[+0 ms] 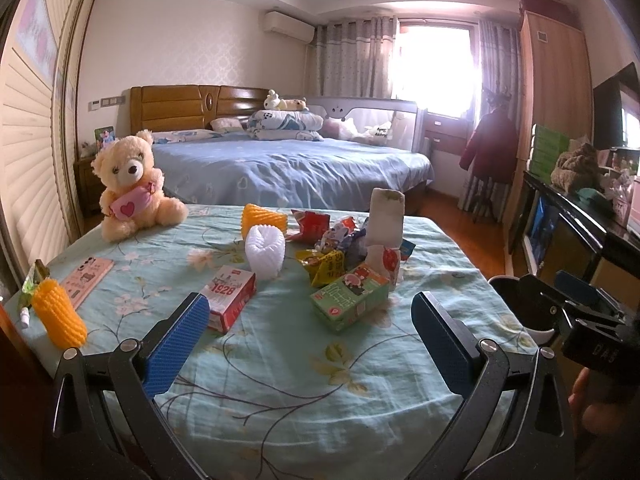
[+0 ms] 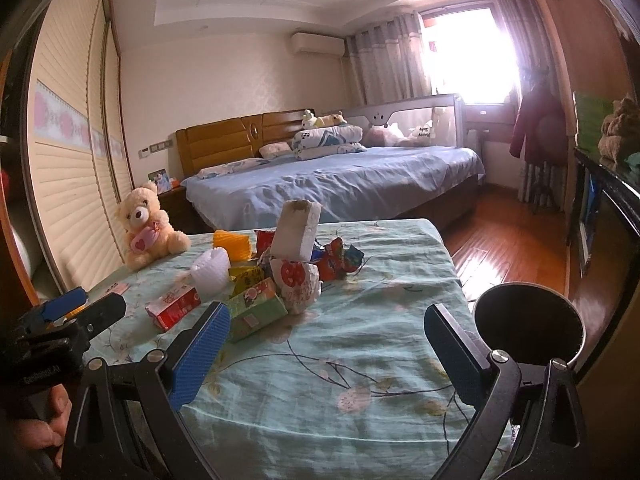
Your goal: Collect trash
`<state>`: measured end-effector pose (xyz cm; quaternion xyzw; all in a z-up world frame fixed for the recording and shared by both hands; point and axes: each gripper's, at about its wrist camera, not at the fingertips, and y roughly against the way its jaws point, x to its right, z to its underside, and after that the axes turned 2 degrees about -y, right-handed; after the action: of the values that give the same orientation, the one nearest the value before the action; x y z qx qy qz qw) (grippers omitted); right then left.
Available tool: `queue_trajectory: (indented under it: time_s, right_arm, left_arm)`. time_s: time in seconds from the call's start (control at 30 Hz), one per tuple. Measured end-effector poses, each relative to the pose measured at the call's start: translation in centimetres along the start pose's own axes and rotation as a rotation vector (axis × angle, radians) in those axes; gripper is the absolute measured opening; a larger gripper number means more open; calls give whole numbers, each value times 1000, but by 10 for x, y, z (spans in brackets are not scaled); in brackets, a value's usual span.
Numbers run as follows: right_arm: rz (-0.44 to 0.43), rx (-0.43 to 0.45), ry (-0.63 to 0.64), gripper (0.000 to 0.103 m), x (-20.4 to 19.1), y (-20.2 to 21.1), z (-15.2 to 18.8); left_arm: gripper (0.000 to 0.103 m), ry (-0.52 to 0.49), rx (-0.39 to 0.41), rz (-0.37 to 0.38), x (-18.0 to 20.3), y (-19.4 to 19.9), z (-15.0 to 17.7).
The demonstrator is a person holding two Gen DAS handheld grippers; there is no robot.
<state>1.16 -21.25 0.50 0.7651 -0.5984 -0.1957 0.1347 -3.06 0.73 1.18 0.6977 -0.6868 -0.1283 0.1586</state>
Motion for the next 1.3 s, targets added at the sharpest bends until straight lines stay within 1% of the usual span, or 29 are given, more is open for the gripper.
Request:
queue_trajectory:
  time_s: [0.43,0.47,0.77,1.13,1.17,1.3]
  right_arm:
    - [-6,-6,-5,99,-3,-4,1]
    - [-8,-8,-6,99,-3,-5,2]
    - [-18,-22,-12,99,-3,-8,3]
    - [-40,-54,-8,99,-10,-20,5]
    - [-43,-59,-8,99,-11,-22,5]
    - [-57,-78,-12,99,-14,-29,3]
  left_arm:
    - [103,1,-3,-3,2,3,2]
    - [103,3,-5,2,-3,-2,1]
    - [103,8,-12,2,-4,-3,3]
    - [103,28,-42,-12,-15,-18,13]
    - [103,30,-47,-13,-17,-20,6]
    - [103,44,-70,-14,-25,-27,9]
